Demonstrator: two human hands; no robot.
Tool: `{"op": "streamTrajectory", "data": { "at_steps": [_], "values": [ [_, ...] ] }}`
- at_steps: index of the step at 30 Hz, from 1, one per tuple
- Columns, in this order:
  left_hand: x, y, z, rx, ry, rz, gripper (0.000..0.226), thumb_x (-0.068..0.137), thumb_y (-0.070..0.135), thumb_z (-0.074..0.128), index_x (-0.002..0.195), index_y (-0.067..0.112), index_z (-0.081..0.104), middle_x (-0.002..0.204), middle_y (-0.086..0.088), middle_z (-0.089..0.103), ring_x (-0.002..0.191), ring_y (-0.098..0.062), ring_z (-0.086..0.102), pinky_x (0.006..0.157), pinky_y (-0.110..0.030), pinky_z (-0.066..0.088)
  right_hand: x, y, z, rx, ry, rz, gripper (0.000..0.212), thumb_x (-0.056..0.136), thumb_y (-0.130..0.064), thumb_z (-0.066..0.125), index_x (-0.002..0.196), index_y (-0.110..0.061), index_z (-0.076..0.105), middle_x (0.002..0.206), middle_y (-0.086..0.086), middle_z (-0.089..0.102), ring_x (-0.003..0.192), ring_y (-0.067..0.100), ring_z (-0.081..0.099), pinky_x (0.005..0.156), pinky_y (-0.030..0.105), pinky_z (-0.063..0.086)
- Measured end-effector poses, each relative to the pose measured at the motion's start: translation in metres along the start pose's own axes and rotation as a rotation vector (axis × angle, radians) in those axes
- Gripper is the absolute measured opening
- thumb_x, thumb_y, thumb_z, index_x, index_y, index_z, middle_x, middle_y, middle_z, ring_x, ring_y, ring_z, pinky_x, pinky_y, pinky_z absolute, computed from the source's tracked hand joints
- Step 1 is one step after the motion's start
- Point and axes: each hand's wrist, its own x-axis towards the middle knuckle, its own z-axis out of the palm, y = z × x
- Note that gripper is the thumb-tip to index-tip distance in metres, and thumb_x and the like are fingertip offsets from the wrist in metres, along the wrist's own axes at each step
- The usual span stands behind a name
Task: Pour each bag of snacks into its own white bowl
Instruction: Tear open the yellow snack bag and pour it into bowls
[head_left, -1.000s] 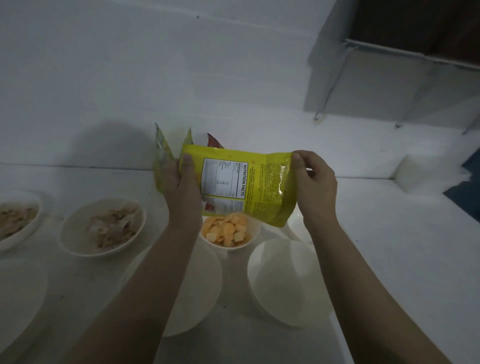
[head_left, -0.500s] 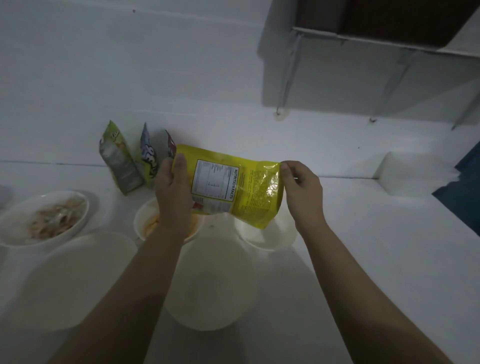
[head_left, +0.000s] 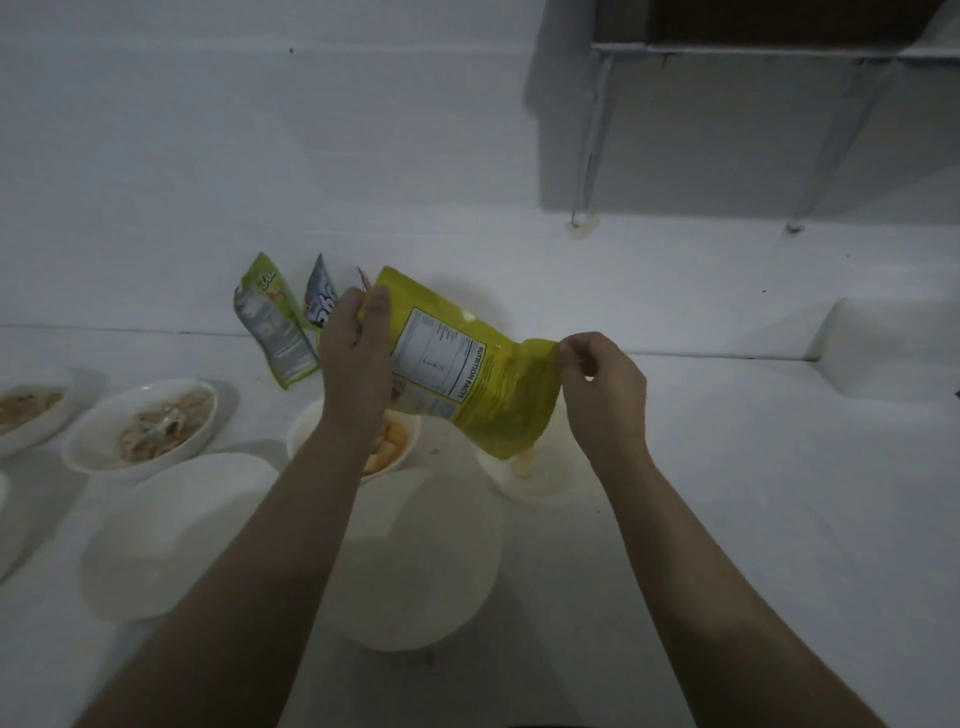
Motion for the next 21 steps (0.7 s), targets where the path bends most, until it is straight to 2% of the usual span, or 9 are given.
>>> {"op": "streamTrajectory", "data": {
  "at_steps": [2,8,11,13,15,19,21],
  "values": [
    [0.002,-0.001,0.000,0.035,0.000,0.022,0.044,0.098,0.043,0.046,0.071,0.010,0.035,0.068,-0.016,0.035,0.061,-0.020,0.037,0.054,-0.039,0.031,0.003,0.002,0.000,-0.011,0.013,-0.001,0.012,0.097,-0.015,0.057,0.089,-0.020,0.065,0.078,-0.014,0.061,0.074,-0.003,0.055,0.063,-0.001,0.034],
    [0.001,0.002,0.002,0.080,-0.014,0.028,0.037,0.100,0.039,0.047,0.070,0.020,0.035,0.067,-0.007,0.038,0.061,-0.017,0.039,0.056,-0.036,0.033,0.003,0.006,0.001,0.015,-0.001,0.003,0.012,0.097,-0.016,0.057,0.089,-0.020,0.064,0.076,-0.017,0.059,0.073,-0.006,0.054,0.062,0.001,0.036],
    [0.002,0.005,0.001,0.098,-0.022,0.026,0.038,0.100,0.040,0.046,0.068,0.022,0.034,0.066,-0.006,0.038,0.058,-0.019,0.039,0.054,-0.035,0.034,0.003,0.011,0.001,0.051,0.019,0.024,0.012,0.098,-0.017,0.056,0.091,-0.018,0.066,0.078,-0.013,0.063,0.075,0.001,0.058,0.065,0.002,0.039],
    [0.003,0.008,0.002,0.119,-0.041,0.041,0.042,0.098,0.045,0.046,0.069,0.017,0.034,0.067,-0.010,0.038,0.057,-0.026,0.040,0.053,-0.039,0.037,0.005,0.014,0.001,0.071,0.025,0.045,0.012,0.097,-0.017,0.057,0.091,-0.017,0.067,0.080,-0.007,0.066,0.079,0.013,0.063,0.073,0.016,0.048],
    [0.004,0.012,0.005,0.135,-0.083,0.063,0.042,0.098,0.045,0.046,0.071,0.016,0.034,0.067,-0.010,0.036,0.058,-0.021,0.040,0.052,-0.038,0.036,0.006,0.016,0.001,0.090,0.054,0.070,0.013,0.097,-0.018,0.056,0.091,-0.018,0.067,0.082,-0.004,0.067,0.083,0.017,0.064,0.074,0.025,0.048],
    [0.005,0.018,0.006,0.152,-0.124,0.063,0.046,0.097,0.050,0.045,0.074,0.012,0.035,0.069,-0.018,0.037,0.059,-0.027,0.044,0.052,-0.051,0.045,0.008,0.014,0.001,0.083,0.091,0.094,0.013,0.097,-0.016,0.057,0.088,-0.021,0.064,0.081,-0.009,0.064,0.078,0.009,0.059,0.068,0.019,0.042],
    [0.006,0.020,0.004,0.165,-0.122,0.067,0.046,0.097,0.052,0.045,0.073,0.014,0.035,0.070,-0.019,0.039,0.059,-0.035,0.047,0.052,-0.056,0.046,0.009,0.012,0.002,0.089,0.069,0.106,0.013,0.096,-0.016,0.057,0.087,-0.021,0.065,0.081,-0.008,0.066,0.082,0.015,0.063,0.072,0.020,0.048]
  ]
}}
